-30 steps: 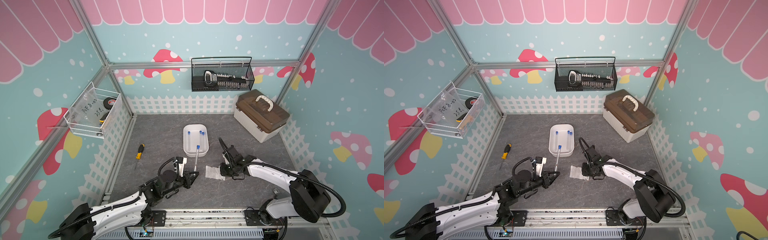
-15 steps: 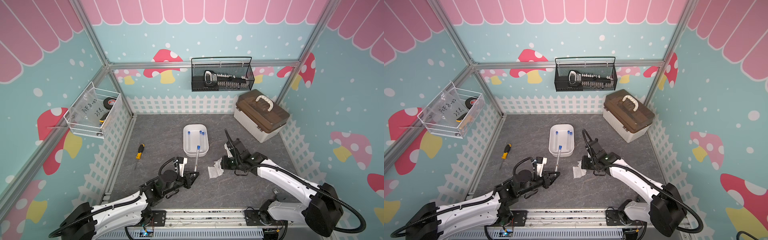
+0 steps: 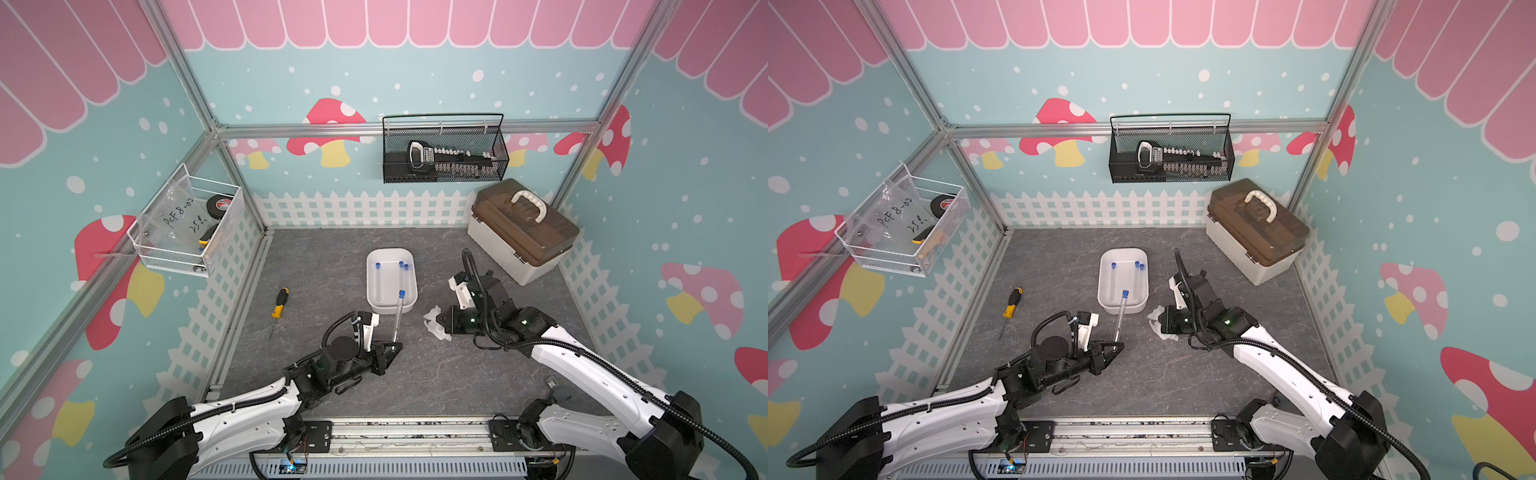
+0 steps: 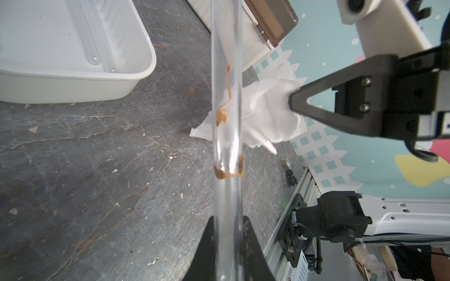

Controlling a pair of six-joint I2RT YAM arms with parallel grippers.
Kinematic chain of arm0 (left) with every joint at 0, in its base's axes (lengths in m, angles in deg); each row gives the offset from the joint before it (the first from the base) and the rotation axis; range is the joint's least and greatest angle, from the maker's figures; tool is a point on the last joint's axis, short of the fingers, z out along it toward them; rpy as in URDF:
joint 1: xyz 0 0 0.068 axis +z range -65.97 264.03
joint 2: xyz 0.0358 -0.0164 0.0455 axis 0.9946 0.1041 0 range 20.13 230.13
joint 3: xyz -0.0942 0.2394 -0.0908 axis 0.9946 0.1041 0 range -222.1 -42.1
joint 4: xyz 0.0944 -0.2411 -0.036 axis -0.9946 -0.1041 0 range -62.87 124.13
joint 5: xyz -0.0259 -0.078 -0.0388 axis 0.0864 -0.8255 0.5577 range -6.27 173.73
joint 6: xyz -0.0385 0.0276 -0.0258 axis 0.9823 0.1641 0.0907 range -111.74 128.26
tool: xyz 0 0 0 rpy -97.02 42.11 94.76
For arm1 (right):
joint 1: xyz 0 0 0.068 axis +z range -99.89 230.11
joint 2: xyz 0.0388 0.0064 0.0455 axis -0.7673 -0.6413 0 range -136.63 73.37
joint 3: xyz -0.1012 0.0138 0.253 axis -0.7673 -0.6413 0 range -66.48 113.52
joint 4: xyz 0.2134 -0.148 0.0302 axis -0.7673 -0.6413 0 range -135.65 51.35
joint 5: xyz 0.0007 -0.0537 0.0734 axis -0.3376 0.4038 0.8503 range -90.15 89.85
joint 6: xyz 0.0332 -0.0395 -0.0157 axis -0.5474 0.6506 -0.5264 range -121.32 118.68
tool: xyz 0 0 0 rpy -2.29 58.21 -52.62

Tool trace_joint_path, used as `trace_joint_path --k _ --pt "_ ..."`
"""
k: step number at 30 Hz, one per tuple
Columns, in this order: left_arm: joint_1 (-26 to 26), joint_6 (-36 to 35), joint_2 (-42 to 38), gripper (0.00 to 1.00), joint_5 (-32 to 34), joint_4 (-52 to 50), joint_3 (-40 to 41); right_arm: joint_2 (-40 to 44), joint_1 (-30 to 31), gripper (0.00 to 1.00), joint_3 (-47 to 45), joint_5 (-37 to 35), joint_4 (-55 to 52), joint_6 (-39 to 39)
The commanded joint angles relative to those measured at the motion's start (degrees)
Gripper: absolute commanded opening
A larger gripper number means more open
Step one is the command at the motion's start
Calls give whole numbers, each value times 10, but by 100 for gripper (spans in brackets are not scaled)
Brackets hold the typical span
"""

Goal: Wipe the exteriors of test tubes
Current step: Pick up the cleaning item at the center of the board, then wipe the dirt from the test tube.

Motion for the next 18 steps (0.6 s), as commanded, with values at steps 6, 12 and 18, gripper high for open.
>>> trace_joint_path --k 6,12,18 --pt "-3 -2 9 7 -9 14 -25 25 18 0 40 -78 -32 -34" --pt "-7 4 49 8 -17 37 -45 30 38 0 7 -52 78 -92" --pt "-14 6 97 8 -22 56 -71 22 66 0 15 -87 109 -110"
